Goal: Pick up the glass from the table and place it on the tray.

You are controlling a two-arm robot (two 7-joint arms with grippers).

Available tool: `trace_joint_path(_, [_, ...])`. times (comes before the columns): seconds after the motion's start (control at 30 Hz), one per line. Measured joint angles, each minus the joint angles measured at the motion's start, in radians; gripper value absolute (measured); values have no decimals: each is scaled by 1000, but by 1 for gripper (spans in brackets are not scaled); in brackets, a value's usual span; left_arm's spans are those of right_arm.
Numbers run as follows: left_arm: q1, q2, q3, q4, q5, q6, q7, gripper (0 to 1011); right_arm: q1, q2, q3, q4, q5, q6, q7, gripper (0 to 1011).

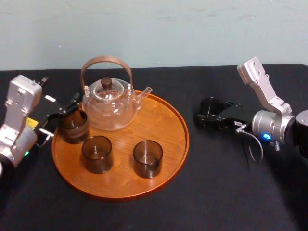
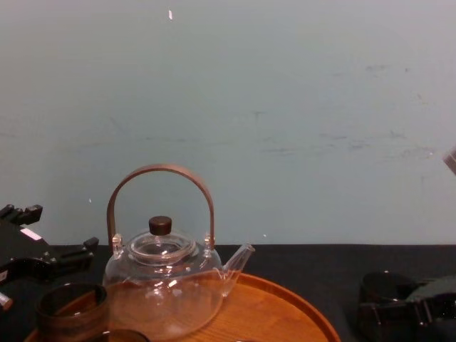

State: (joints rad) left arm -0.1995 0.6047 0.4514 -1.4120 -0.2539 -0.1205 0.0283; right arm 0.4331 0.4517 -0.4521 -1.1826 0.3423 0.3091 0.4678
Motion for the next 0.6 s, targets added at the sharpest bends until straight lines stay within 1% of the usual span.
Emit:
trace_joint_path(0.3, [0,0,0,0,0,0,0,1001,-5,5,5,-8,5,-2,9,904])
trace_joint_path(0.57, [0,0,0,0,0,0,0,1001,-18,40,20,-86,27,-3,49,904])
trace_joint_path(0.6, [0,0,0,0,0,0,0,1001,-18,40,20,-86,27,-3,49,904])
